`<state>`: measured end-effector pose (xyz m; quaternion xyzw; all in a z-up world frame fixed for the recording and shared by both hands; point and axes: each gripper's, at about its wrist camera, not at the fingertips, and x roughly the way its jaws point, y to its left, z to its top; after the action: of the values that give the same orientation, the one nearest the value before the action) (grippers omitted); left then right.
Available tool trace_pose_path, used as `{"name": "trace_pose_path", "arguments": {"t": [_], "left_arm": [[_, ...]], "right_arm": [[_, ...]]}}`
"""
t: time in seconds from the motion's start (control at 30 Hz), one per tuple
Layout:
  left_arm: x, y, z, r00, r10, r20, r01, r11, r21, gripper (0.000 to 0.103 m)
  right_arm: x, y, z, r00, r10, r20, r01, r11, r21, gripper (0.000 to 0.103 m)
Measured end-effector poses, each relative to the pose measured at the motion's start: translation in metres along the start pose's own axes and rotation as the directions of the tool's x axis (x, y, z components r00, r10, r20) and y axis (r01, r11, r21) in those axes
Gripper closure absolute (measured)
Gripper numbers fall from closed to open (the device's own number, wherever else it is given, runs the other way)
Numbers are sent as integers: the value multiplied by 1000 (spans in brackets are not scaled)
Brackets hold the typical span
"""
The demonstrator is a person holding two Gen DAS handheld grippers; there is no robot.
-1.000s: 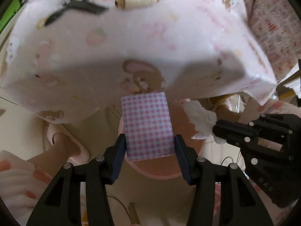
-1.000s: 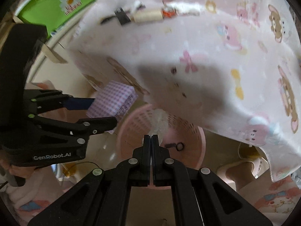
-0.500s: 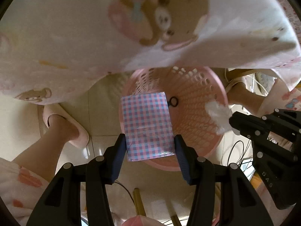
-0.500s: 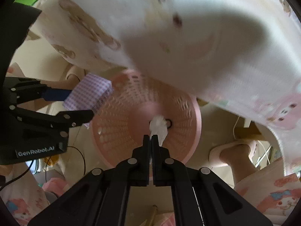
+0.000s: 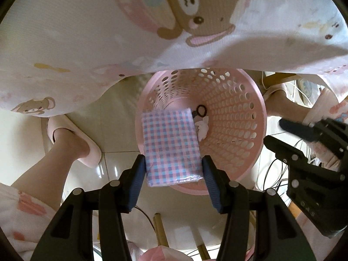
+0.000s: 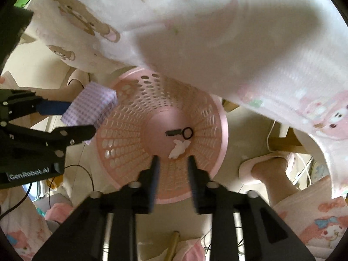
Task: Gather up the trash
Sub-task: 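Lower the pack and tissue over the pink basket and open both tools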
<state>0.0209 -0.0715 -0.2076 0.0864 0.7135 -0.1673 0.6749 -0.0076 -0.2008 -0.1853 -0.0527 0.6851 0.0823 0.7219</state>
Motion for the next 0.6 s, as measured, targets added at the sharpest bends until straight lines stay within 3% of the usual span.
{"name": "trace_pose_path", "arguments": {"t": [0.07, 0.17, 0.27, 0.43, 0.6], "left_arm": [[-2, 0, 1, 1000, 9, 6, -9, 1000, 1, 52], [-6, 1, 1, 1000, 11, 25, -11, 1000, -13, 51], [-24, 2, 1, 993, 59, 98, -56, 998, -29, 51], [-68, 2, -1, 961, 69, 267, -62, 997, -36, 51], [-93, 11, -2, 932, 64, 358, -42, 997, -68, 50]], "right_arm": [[-2, -1, 1, 1000, -13, 21, 14, 1000, -4, 54], [-10, -3, 3, 998, -33, 50, 34, 999, -3, 54], [-17, -4, 4, 996, -39, 79, 38, 999, 16, 54], [-42, -5, 5, 979, -67, 194, 63, 998, 24, 54], [-67, -7, 4, 953, -48, 299, 35, 998, 48, 52]]}}
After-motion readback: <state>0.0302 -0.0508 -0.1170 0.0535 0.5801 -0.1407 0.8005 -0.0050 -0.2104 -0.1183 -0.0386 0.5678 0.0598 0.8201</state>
